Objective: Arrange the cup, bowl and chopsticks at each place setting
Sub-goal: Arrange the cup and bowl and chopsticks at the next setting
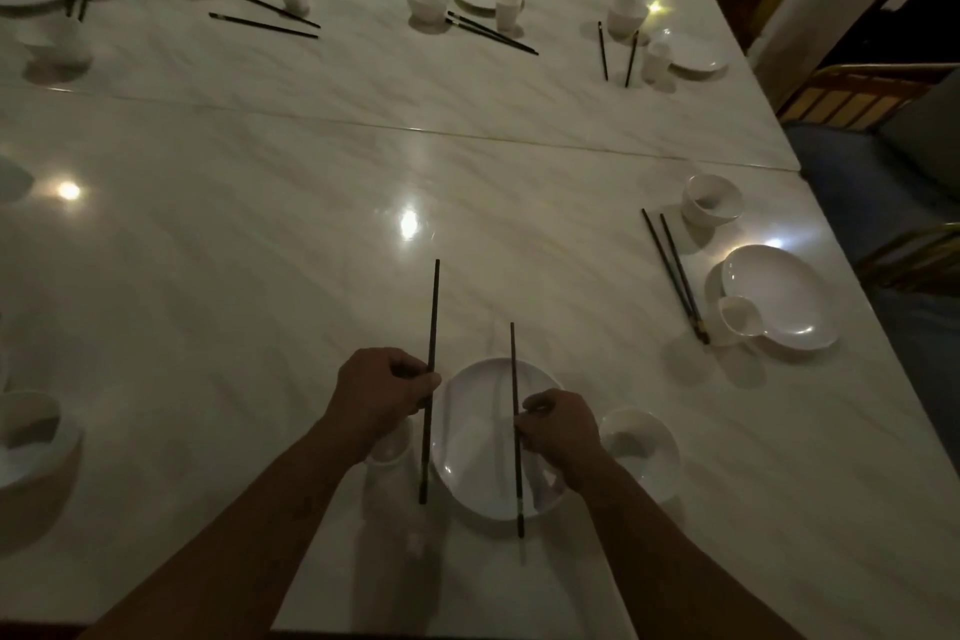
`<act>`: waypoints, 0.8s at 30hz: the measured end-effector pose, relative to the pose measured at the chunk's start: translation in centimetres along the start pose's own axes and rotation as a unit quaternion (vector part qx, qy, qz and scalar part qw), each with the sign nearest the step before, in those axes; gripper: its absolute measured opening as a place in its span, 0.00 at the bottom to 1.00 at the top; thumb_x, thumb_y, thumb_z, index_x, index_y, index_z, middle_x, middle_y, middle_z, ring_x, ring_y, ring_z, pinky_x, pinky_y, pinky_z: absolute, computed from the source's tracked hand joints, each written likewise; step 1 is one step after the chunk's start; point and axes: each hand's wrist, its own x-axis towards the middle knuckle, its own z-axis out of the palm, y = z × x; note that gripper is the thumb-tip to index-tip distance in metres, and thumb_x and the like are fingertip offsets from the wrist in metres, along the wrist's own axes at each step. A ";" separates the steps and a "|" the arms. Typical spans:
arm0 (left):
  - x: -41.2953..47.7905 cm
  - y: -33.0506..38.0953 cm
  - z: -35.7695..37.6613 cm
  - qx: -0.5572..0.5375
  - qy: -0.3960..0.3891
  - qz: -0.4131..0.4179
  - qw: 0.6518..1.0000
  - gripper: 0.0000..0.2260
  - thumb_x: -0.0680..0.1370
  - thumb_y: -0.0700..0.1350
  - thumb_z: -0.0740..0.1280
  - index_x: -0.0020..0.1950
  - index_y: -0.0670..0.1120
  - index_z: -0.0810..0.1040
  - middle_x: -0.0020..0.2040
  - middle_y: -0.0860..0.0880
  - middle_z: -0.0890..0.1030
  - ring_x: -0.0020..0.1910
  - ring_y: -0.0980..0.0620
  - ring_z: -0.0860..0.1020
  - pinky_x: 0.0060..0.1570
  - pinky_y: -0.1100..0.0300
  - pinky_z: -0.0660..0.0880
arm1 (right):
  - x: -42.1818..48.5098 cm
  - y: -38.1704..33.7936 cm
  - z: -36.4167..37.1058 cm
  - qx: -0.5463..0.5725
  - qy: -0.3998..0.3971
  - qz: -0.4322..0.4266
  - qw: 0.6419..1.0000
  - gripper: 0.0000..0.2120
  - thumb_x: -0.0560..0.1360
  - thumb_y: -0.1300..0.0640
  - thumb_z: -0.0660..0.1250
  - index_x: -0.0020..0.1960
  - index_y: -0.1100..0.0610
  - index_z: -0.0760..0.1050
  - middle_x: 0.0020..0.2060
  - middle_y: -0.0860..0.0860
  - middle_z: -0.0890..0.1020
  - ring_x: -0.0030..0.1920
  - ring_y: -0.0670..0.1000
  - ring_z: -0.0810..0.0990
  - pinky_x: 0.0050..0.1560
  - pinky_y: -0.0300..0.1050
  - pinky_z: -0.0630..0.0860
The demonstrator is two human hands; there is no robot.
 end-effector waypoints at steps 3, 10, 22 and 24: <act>0.0 -0.1 0.8 0.031 -0.003 0.027 0.999 0.05 0.70 0.44 0.77 0.41 0.49 0.81 0.36 0.49 0.84 0.34 0.55 0.84 0.39 0.57 0.82 | -0.2 0.0 -0.9 -0.006 0.038 -0.037 0.999 0.12 0.73 0.58 0.73 0.56 0.56 0.80 0.47 0.52 0.84 0.46 0.51 0.84 0.54 0.53 0.82; -0.4 0.1 5.6 0.131 -0.037 0.059 0.989 0.06 0.71 0.48 0.76 0.41 0.47 0.82 0.38 0.49 0.84 0.38 0.54 0.82 0.46 0.57 0.80 | -2.2 -0.5 -7.4 -0.078 0.110 -0.116 0.984 0.10 0.74 0.54 0.71 0.55 0.52 0.80 0.46 0.46 0.82 0.46 0.46 0.80 0.50 0.41 0.76; -0.3 -2.5 11.5 0.134 -0.010 -0.049 0.990 0.07 0.67 0.52 0.78 0.34 0.54 0.81 0.38 0.53 0.84 0.41 0.54 0.83 0.51 0.53 0.81 | -0.9 6.2 -14.9 -0.109 0.105 -0.076 0.985 0.12 0.76 0.54 0.70 0.58 0.53 0.79 0.53 0.51 0.83 0.52 0.50 0.80 0.57 0.48 0.78; -0.4 -2.7 11.8 0.107 -0.008 -0.069 0.992 0.08 0.66 0.51 0.79 0.33 0.54 0.80 0.36 0.53 0.84 0.39 0.55 0.83 0.49 0.51 0.81 | -0.2 6.5 -14.9 -0.107 0.082 -0.077 0.988 0.11 0.76 0.54 0.69 0.58 0.53 0.78 0.53 0.50 0.82 0.51 0.49 0.80 0.54 0.46 0.77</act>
